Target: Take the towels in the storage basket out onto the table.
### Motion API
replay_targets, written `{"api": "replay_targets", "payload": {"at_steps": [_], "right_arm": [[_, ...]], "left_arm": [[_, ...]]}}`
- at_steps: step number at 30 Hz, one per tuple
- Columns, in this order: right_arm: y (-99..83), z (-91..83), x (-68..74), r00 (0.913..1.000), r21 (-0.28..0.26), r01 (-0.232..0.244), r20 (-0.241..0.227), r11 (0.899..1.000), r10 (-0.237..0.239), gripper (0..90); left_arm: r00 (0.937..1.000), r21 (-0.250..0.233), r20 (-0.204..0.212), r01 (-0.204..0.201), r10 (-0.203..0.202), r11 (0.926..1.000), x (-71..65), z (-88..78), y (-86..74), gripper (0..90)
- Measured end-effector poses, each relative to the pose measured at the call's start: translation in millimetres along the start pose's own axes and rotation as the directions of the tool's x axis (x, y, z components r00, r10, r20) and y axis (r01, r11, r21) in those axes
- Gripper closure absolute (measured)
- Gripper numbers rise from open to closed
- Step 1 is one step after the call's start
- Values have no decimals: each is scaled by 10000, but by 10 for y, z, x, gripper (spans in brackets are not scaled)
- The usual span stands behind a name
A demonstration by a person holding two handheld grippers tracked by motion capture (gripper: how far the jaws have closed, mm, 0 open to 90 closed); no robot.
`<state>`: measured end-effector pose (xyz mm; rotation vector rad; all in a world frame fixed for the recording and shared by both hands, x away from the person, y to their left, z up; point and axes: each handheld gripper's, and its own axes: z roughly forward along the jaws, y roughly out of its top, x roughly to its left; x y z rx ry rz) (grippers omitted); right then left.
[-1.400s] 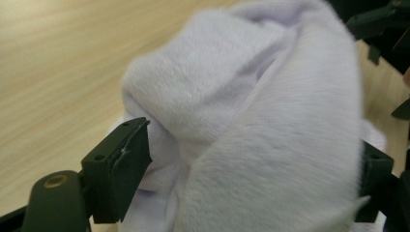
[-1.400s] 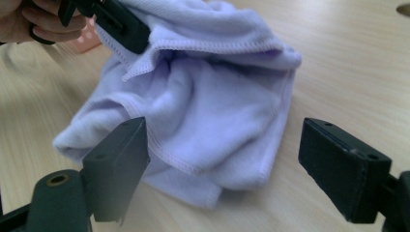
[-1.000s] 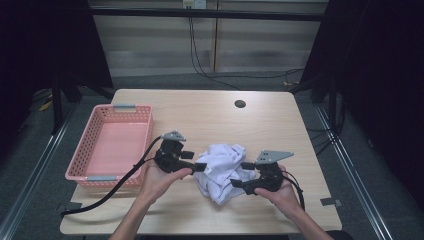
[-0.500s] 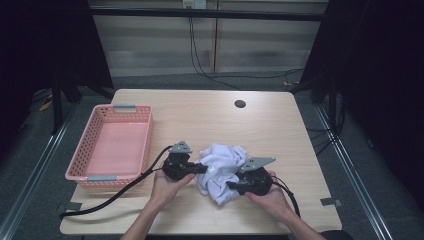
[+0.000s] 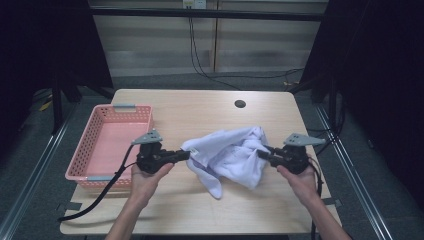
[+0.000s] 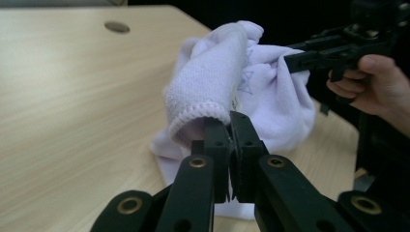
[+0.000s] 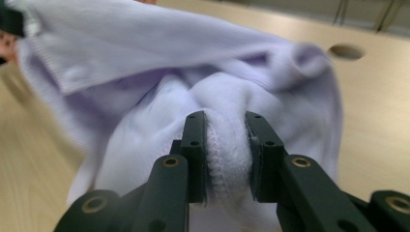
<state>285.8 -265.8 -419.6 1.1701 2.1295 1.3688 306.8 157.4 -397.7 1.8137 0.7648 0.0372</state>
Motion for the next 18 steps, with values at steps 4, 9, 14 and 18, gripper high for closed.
{"api": "replay_targets", "payload": {"at_steps": [4, 9, 14, 18], "right_arm": [[265, -177, -137, 9988, -1026, 112, 481, 9947, -63, 743], [571, -307, -356, 9944, -1710, 8, 1046, 9853, 174, 743], [591, 21, -608, 9848, -757, -367, 1666, 9965, 490, 564], [478, 135, -628, 9821, -501, -578, 1767, 9971, 658, 468]], "left_arm": [[9999, -612, 151, 92, -83, 9981, -85, -279, 136, 877], [9997, -941, -133, 181, -194, 9954, -138, -528, 219, 878], [9988, 72, 0, 489, -489, 9988, -113, -202, -81, 805], [9912, 426, -452, 1262, -1243, 9911, 56, -4, -280, 697]]}}
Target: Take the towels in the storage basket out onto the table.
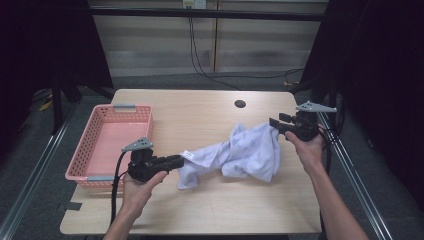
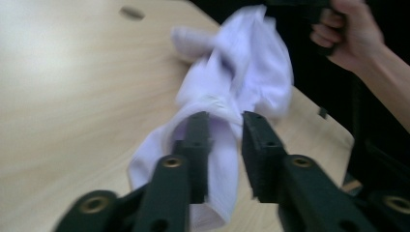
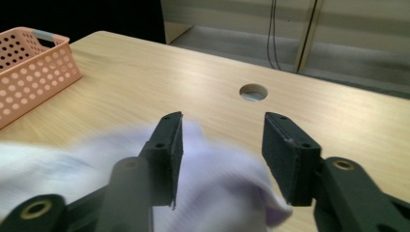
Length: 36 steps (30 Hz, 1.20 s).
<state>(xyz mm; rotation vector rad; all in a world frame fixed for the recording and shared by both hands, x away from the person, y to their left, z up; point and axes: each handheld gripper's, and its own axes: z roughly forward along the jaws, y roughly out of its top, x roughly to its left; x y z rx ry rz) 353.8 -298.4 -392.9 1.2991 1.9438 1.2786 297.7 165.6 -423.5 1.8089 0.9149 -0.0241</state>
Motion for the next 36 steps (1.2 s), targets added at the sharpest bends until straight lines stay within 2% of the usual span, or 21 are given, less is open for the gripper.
{"api": "replay_targets", "payload": {"at_steps": [2, 4, 6, 7, 10, 12, 14, 16, 17, 18, 20, 21, 22, 24, 26, 28, 31, 32, 34, 35, 36], "right_arm": [[-60, -17, 4, 10000, -4, -19, -32, 10000, 19, 446], [-151, -49, 70, 9983, 222, 70, -576, 9997, -57, 440], [-272, -43, 191, 9913, 695, 279, -1302, 9972, -187, 435], [-349, -23, 268, 9884, 935, 410, -1494, 9948, -267, 422], [-567, 76, 488, 9734, 1687, 986, -2214, 9807, -598, 392], [-723, 206, 616, 9627, 2153, 1337, -2598, 9674, -753, 351], [-846, 404, 682, 9611, 2519, 1706, -2556, 9526, -1045, 309], [-855, 444, 686, 9633, 2527, 1746, -2442, 9517, -1119, 299], [-850, 505, 680, 9665, 2452, 1657, -2327, 9552, -1079, 295], [-834, 546, 674, 9682, 2420, 1622, -2261, 9566, -1070, 295], [-813, 623, 667, 9729, 2501, 1618, -2022, 9546, -1120, 298], [-818, 664, 659, 9736, 2582, 1586, -2013, 9530, -1075, 353], [-836, 693, 656, 9736, 2737, 1581, -2032, 9487, -1037, 474], [-855, 708, 677, 9748, 2865, 1713, -1879, 9426, -1200, 611], [-809, 662, 672, 9729, 2657, 1807, -1894, 9470, -1325, 786], [-743, 593, 617, 9769, 2328, 1453, -1878, 9616, -1022, 840], [-594, 473, 479, 9870, 1777, 1042, -1396, 9786, -798, 866], [-531, 431, 428, 9906, 1629, 899, -1169, 9825, -712, 867], [-386, 346, 311, 9952, 1200, 635, -816, 9907, -539, 869], [-329, 314, 266, 9971, 1050, 581, -554, 9928, -525, 871], [-225, 265, 186, 9989, 799, 469, -69, 9957, -465, 872]], "left_arm": [[9996, 269, 93, -257, 255, 9993, 17, 27, -11, 648], [9983, 389, -16, -577, 578, 9976, -13, 76, -11, 602], [9968, 428, 254, -765, 754, 9962, -30, 194, -29, 552], [9958, 677, 282, -889, 871, 9937, -25, 281, -45, 538], [9932, 1209, 401, -1131, 1090, 9862, -10, 546, -112, 493], [9921, 1504, 255, -1251, 1226, 9807, 11, 701, -155, 465], [9930, 1864, 187, -1178, 1164, 9754, 36, 837, -194, 442], [9891, 2442, -42, -1419, 1474, 9593, 22, 935, -237, 442], [9859, 2655, -134, -1571, 1665, 9512, 14, 969, -265, 459], [9834, 2674, -200, -1683, 1801, 9488, 1, 986, -292, 492], [9771, 2946, -183, -1973, 2120, 9350, -19, 976, -306, 656], [9725, 3129, -27, -2204, 2329, 9239, -30, 979, -321, 751], [9691, 3283, 49, -2345, 2466, 9150, -45, 970, -334, 814], [9709, 3400, 170, -2301, 2387, 9118, -67, 933, -345, 848], [9769, 3348, 368, -2107, 2106, 9184, -77, 875, -358, 856], [9817, 3138, 742, -1898, 1752, 9303, -86, 793, -365, 858], [9774, 2868, 1094, -2053, 1810, 9357, -156, 628, -353, 859], [9770, 2661, 1221, -2020, 1749, 9426, -184, 565, -351, 859], [9710, 2430, 1573, -2149, 1802, 9459, -237, 456, -347, 860], [9665, 2167, 1847, -2167, 1780, 9519, -284, 377, -346, 860], [9592, 2005, 2179, -2247, 1802, 9536, -325, 324, -344, 860]]}}
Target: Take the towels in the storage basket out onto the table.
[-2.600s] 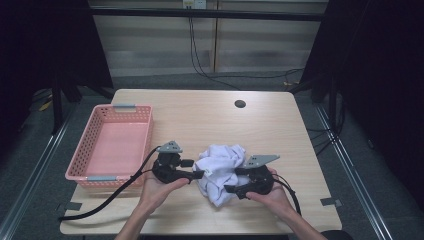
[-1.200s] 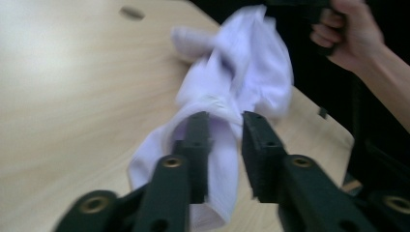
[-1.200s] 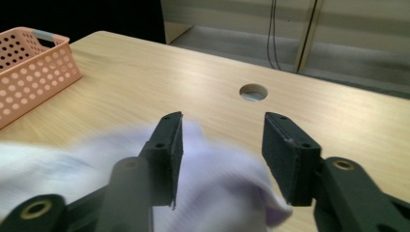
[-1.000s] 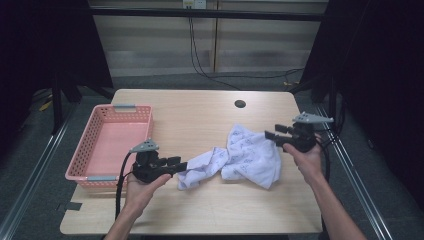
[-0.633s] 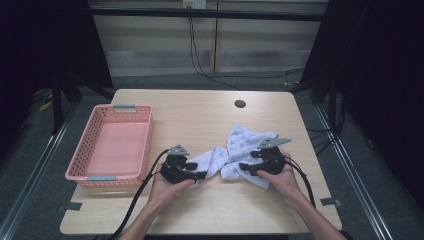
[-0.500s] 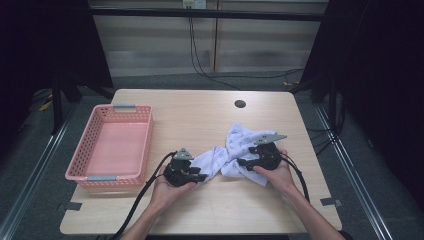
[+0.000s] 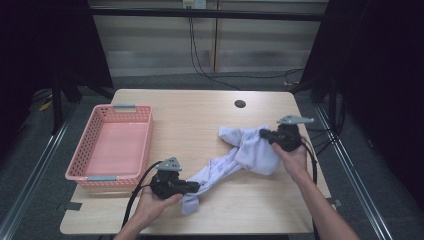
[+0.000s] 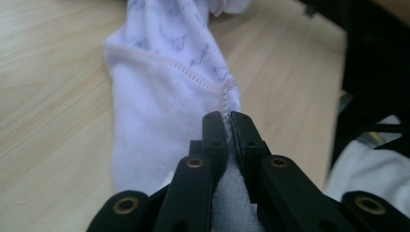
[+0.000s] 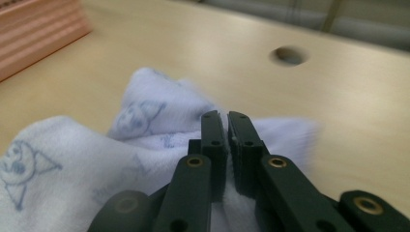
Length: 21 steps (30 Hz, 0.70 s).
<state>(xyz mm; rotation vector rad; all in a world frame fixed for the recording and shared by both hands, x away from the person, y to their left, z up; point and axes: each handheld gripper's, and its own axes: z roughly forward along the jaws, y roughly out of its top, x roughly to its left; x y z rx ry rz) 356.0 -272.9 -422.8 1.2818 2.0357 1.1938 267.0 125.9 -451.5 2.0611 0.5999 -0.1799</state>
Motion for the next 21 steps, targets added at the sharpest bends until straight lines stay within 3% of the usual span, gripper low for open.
{"api": "replay_targets", "payload": {"at_steps": [3, 5, 6, 7, 8, 9, 11, 13, 15, 17, 19, 21], "right_arm": [[202, -75, -218, 9974, -471, -254, 661, 9986, 285, 871], [300, -76, -360, 9954, -658, -432, 822, 9969, 486, 850], [316, -47, -421, 9955, -633, -576, 711, 9963, 621, 779], [314, -16, -433, 9951, -481, -597, 761, 9971, 632, 691], [301, 5, -425, 9938, -350, -517, 965, 9980, 549, 585], [280, 11, -414, 9948, -375, -574, 822, 9976, 603, 551], [236, -13, -360, 9964, -486, -602, 562, 9970, 629, 485], [199, -54, -282, 9991, -405, -379, 185, 9985, 387, 455], [159, -127, -184, 9996, -396, -279, -112, 9988, 275, 439], [123, -224, -56, 9988, -494, -78, -489, 9987, 54, 413], [65, -308, 84, 9952, -517, 11, -977, 9987, -62, 419], [-44, -353, 245, 9882, -85, 245, -1509, 9997, -255, 421]], "left_arm": [[9975, -369, 702, 7, 19, 9993, -132, -85, -11, 860], [9979, -410, 630, -114, 140, 9991, -200, -87, -27, 853], [9982, -441, 597, 82, -56, 9990, -192, -74, -31, 823], [9972, -545, 674, 361, -324, 9979, -164, -56, -30, 729], [9977, -592, 582, 384, -349, 9975, -133, -44, -26, 671], [9988, -607, 387, 323, -300, 9976, -112, -41, -21, 637], [9972, -748, 361, 684, -659, 9949, -32, -33, 5, 550], [9983, -793, -67, 580, -587, 9952, 8, -33, 37, 505], [9979, -729, -91, 639, -647, 9953, 54, 7, 73, 479], [9972, -272, -347, 655, -664, 9975, 103, 104, 102, 446], [9967, -33, -339, 743, -744, 9972, 123, 237, 114, 432], [9983, 393, -394, 450, -435, 9982, 111, 345, 108, 407]]}}
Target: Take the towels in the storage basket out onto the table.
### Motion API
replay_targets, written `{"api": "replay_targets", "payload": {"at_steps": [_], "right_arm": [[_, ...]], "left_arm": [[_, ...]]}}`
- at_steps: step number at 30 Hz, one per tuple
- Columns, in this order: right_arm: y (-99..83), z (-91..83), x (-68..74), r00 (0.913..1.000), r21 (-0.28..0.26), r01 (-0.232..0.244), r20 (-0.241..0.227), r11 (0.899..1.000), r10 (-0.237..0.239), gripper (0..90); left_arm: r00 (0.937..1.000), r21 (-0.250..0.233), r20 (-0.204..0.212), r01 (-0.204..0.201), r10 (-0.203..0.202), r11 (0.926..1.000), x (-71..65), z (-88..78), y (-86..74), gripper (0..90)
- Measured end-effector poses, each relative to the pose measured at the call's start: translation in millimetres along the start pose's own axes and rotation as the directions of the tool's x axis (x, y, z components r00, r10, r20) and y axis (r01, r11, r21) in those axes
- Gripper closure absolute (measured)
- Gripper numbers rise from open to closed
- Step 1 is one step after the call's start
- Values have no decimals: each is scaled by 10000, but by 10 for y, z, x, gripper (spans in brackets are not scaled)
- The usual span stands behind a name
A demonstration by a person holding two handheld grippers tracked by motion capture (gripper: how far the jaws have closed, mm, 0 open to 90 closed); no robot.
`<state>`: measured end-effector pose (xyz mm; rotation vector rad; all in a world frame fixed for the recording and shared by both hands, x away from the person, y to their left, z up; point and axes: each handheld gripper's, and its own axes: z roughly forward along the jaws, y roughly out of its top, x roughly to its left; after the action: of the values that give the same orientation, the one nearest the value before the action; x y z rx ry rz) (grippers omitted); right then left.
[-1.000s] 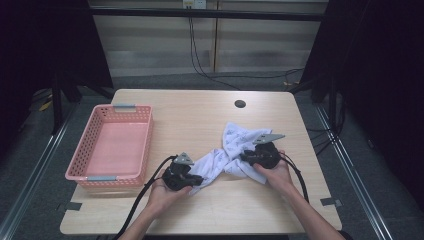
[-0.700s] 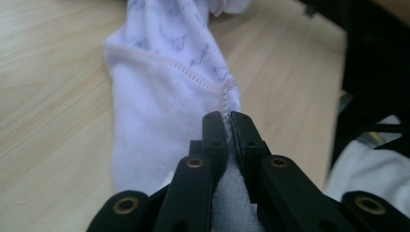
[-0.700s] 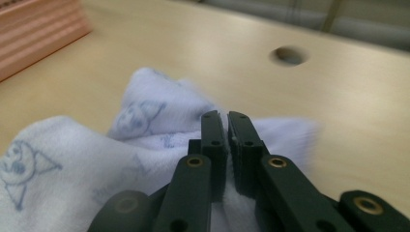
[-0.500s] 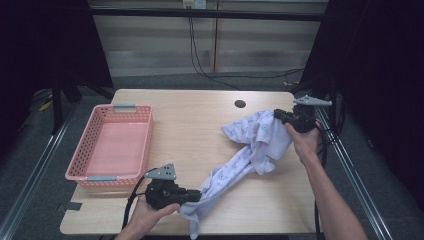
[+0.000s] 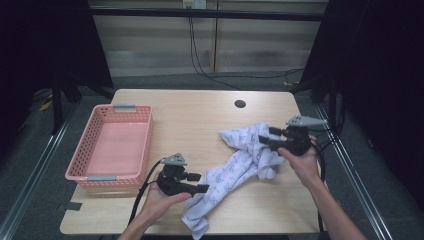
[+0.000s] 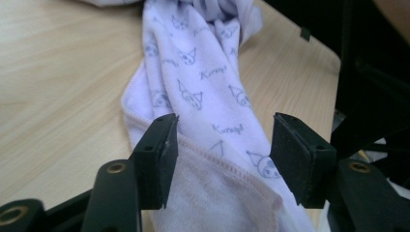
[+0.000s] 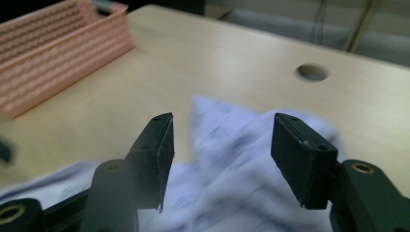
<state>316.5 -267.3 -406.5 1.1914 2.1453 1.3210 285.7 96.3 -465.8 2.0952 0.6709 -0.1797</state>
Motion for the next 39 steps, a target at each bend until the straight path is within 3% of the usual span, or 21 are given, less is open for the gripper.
{"api": "replay_targets", "payload": {"at_steps": [3, 5, 6, 7, 9, 10, 11, 13, 15, 16, 18, 22, 25, 26, 27, 29, 30, 31, 34, 37, 39], "right_arm": [[-260, 35, 220, 9955, 594, -90, -941, 9982, 146, 435], [-430, 103, 321, 9960, 1314, 322, -863, 9908, -209, 426], [-542, 145, 346, 9952, 1624, 299, -964, 9863, -143, 416], [-621, 176, 340, 9954, 1839, 331, -944, 9824, -159, 393], [-732, 235, 306, 9954, 2160, 382, -937, 9756, -182, 351], [-777, 278, 275, 9959, 2399, 501, -851, 9695, -304, 349], [-800, 320, 267, 9946, 2634, 960, -646, 9599, -818, 352], [-826, 397, 253, 9915, 2835, 1300, -390, 9501, -1240, 395], [-803, 451, 235, 9836, 2790, 1659, 214, 9459, -1788, 598], [-784, 463, 213, 9827, 2830, 1639, 371, 9450, -1815, 669], [-707, 499, 108, 9874, 2773, 1307, 500, 9519, -1501, 794], [-404, 563, -106, 9905, 1933, 861, 894, 9774, -1049, 834], [-57, 603, -232, 9915, 1449, 841, 866, 9859, -973, 834], [44, 628, -257, 9879, 1318, 951, 1094, 9867, -1098, 834], [129, 661, -271, 9810, 1292, 1073, 1476, 9858, -1261, 832], [219, 748, -313, 9833, 1186, 1046, 1365, 9874, -1206, 772], [227, 790, -308, 9851, 1202, 924, 1333, 9884, -1083, 681], [221, 814, -292, 9877, 1153, 876, 1192, 9895, -1014, 600], [141, 737, -156, 9925, 869, 797, 854, 9930, -871, 474], [3, 541, -16, 9980, 702, 621, 72, 9956, -628, 496], [-144, 404, 119, 9954, 1017, 851, -519, 9912, -801, 552]], "left_arm": [[10000, 503, -70, 1, 3, 9987, 16, 115, -46, 431], [9994, 693, -340, -6, 30, 9976, 39, 152, -89, 469], [9986, 868, -506, -94, 139, 9962, 41, 170, -111, 533], [9933, 1209, -1044, -364, 492, 9920, 34, 191, -131, 590], [9906, 1284, -1197, -501, 657, 9905, 50, 192, -144, 726], [9901, 1243, -1301, -366, 529, 9916, 71, 175, -141, 805], [9931, 1124, -1144, -147, 277, 9936, 97, 158, -139, 837], [9963, 668, -864, 47, 11, 9978, 130, 114, -139, 847], [9989, -2, -113, 447, -447, 9990, 168, 19, -125, 849], [9978, -432, 288, 617, -605, 9972, 172, -43, -107, 850], [9961, -871, 486, 773, -733, 9932, 157, -108, -78, 851], [9853, -1755, 1284, 1342, -1125, 9753, 144, -170, -35, 850], [9902, -1790, 856, 1244, -1105, 9760, 127, -168, -30, 839], [9906, -1724, 837, 1212, -1080, 9776, 146, -160, -35, 845], [9931, -1645, 548, 1117, -1040, 9800, 154, -155, -43, 844], [9891, -1707, 653, 1415, -1321, 9751, 197, -150, -72, 732], [9880, -1695, 622, 1497, -1411, 9741, 210, -160, -85, 666], [9885, -1685, 586, 1476, -1396, 9746, 205, -173, -93, 660], [9918, -1695, 363, 1266, -1222, 9774, 175, -254, -112, 601], [9959, -1454, -86, 874, -896, 9855, 149, -310, -158, 572], [9966, -1424, -154, 785, -815, 9867, 132, -325, -192, 551]]}}
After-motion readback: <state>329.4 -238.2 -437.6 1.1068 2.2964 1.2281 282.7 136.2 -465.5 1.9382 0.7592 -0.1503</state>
